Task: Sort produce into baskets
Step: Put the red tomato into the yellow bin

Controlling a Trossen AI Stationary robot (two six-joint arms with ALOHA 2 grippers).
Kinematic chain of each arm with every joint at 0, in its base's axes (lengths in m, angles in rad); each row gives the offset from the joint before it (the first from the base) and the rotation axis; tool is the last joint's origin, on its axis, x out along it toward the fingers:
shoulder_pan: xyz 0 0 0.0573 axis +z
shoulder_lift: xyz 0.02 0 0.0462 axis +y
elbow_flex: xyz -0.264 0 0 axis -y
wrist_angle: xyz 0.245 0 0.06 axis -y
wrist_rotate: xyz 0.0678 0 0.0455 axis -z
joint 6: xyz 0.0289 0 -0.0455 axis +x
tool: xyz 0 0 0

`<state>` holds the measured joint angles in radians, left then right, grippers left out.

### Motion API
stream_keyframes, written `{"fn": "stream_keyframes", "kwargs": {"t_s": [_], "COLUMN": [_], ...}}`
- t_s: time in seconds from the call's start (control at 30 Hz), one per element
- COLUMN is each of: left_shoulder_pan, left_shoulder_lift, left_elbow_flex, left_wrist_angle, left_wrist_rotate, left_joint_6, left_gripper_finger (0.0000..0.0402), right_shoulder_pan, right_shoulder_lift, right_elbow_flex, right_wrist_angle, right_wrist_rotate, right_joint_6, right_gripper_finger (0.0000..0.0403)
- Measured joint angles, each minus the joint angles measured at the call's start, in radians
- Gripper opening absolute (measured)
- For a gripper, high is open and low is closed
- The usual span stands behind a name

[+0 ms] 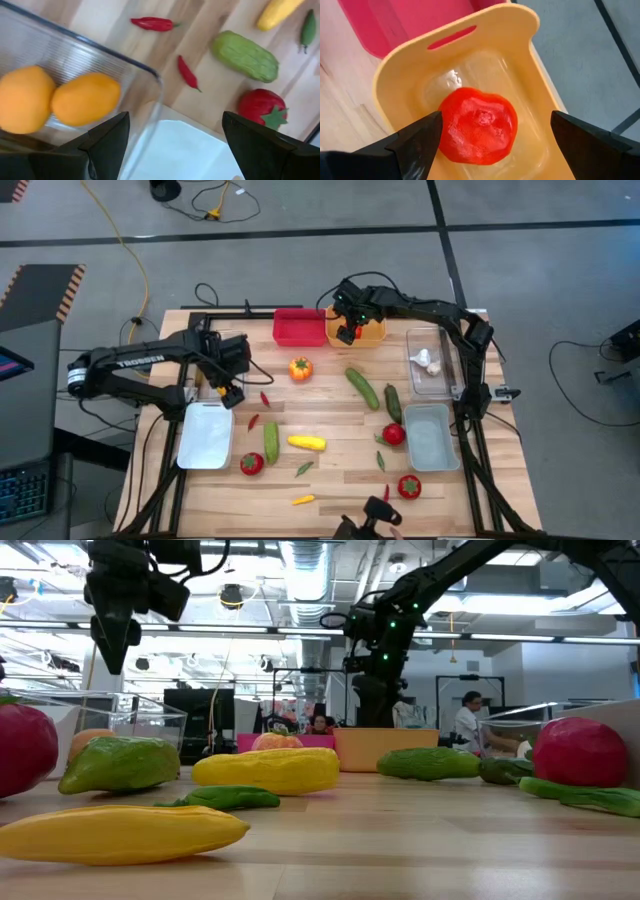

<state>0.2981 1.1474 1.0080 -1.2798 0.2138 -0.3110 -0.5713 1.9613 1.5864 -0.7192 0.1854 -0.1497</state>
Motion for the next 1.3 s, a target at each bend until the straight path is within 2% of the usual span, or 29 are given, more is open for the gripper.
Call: {"fn": "stream_keyframes", "kwargs": {"t_s": [0.27, 0.5, 0.73, 1.0, 1.3], "left_shoulder_pan": [-0.224, -0.486, -0.692, -0.832, -0.894], "left_shoulder_lift": [-0.055, -0.052, -0.031, -0.032, -0.012], "left_elbow_flex": [0.0, 0.0, 0.0, 0.0, -0.068], "left_wrist_angle": [0.066, 0.183, 0.294, 0.359, 0.422], "left_wrist_rotate": [-0.028, -0.165, -0.17, -0.268, -0.343], "left_joint_6": [-0.142, -0.342, -0.5, -0.615, -0.61], "left_gripper_finger": [0.0304, 0.0304, 0.0304, 0.0304, 0.0304], "right_shoulder_pan": [0.012, 0.029, 0.057, 0.091, 0.12], "right_shoulder_lift": [-0.027, -0.037, -0.037, -0.037, -0.037], "right_elbow_flex": [-0.001, -0.001, -0.001, -0.001, 0.0], "right_wrist_angle": [-0.037, -0.04, -0.063, -0.092, -0.092], "right_wrist_rotate": [0.0, 0.0, -0.001, -0.001, -0.001], "right_joint_6": [0.003, 0.02, 0.025, 0.029, 0.029], "right_gripper_finger": [0.0398, 0.0398, 0.0398, 0.0398, 0.0398]}}
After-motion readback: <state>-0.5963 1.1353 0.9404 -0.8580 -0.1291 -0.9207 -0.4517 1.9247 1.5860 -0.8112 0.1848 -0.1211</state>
